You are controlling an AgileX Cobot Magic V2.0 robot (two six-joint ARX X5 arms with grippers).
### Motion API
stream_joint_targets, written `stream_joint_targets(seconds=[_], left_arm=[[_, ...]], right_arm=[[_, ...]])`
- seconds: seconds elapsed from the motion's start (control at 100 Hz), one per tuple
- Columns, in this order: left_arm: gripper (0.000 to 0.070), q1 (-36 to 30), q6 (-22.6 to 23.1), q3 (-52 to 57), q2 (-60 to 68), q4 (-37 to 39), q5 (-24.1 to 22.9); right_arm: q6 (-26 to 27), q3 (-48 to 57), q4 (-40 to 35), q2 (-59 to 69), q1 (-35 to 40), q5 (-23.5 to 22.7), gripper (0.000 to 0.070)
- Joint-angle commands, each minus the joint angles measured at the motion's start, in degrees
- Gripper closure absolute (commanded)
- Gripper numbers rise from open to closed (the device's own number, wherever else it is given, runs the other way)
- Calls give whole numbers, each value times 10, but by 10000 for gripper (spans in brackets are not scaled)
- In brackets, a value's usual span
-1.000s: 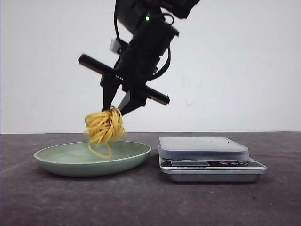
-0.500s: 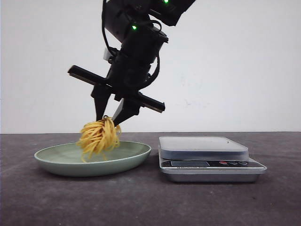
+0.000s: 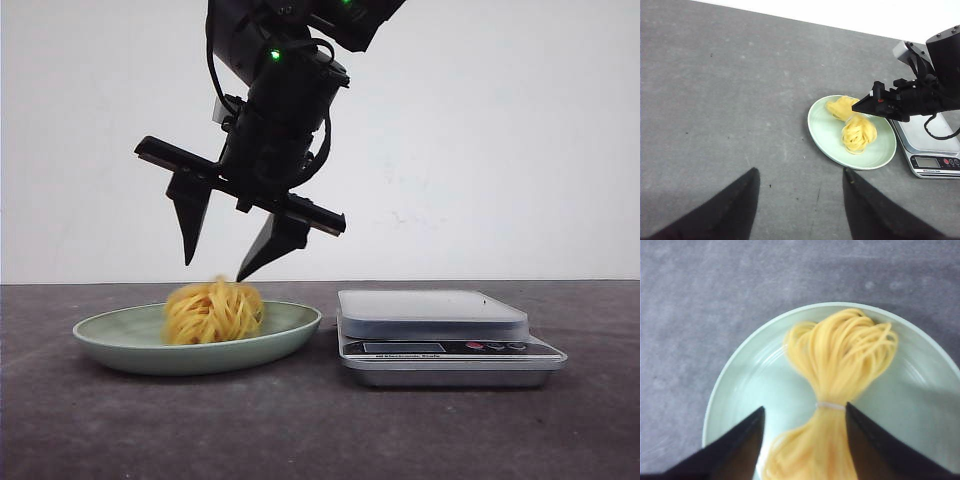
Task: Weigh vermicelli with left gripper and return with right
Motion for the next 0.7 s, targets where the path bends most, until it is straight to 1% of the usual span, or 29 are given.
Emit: stream_joint_targets(seconds=[0.0, 0.14, 0.25, 0.3, 0.38, 0.47, 0.55, 0.69], left_arm=[[382, 0, 6, 7, -1, 4, 0], [382, 0, 6, 7, -1, 4, 0], [382, 0, 6, 7, -1, 6, 0], [382, 0, 6, 7, -1, 7, 0], [382, 0, 6, 7, -1, 6, 0], [382, 0, 6, 7, -1, 6, 0], [382, 0, 6, 7, -1, 6, 0], [382, 0, 6, 7, -1, 6, 0]], right_arm=[[-9, 15, 4, -12, 6, 17, 346], [-78, 15, -3, -73, 3, 73, 347], [-133, 15, -17, -139, -6, 86, 347], [-164, 15, -31, -174, -9, 101, 347], [-223, 15, -52, -238, -11, 141, 347], [-279, 15, -86, -310, -12, 170, 347], [-313, 15, -128, -377, -12, 191, 347], [-366, 15, -209, -493, -12, 252, 347]])
